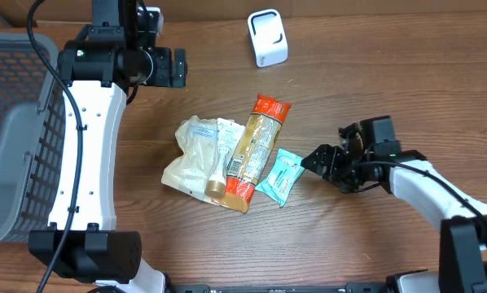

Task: Scan the item barcode

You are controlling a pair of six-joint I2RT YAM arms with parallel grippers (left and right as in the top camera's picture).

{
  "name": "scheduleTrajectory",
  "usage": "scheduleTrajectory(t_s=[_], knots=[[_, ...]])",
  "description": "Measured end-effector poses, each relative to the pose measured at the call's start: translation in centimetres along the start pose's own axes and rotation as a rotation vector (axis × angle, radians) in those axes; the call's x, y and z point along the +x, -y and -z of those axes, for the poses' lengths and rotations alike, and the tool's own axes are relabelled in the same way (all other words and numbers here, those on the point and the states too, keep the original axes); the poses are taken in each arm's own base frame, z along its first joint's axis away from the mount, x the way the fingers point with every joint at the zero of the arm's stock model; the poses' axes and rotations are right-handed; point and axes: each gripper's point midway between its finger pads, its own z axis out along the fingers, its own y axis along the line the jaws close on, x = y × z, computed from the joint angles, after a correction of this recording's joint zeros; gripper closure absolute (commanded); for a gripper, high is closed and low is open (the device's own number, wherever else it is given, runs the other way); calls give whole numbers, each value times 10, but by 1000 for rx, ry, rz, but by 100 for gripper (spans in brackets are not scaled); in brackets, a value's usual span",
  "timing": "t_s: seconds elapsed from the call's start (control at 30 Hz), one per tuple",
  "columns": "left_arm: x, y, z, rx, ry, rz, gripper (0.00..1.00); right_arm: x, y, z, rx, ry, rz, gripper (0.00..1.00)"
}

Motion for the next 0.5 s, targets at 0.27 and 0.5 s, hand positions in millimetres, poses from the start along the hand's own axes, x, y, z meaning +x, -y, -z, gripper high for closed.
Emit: scheduleTrajectory(t_s=[0.27, 0.5], knots=[[0, 0, 0, 0, 0, 0, 1, 7, -21, -23, 33, 27, -31, 24], [0, 0, 0, 0, 0, 0, 0, -7, -13, -40, 70, 87, -140, 33]])
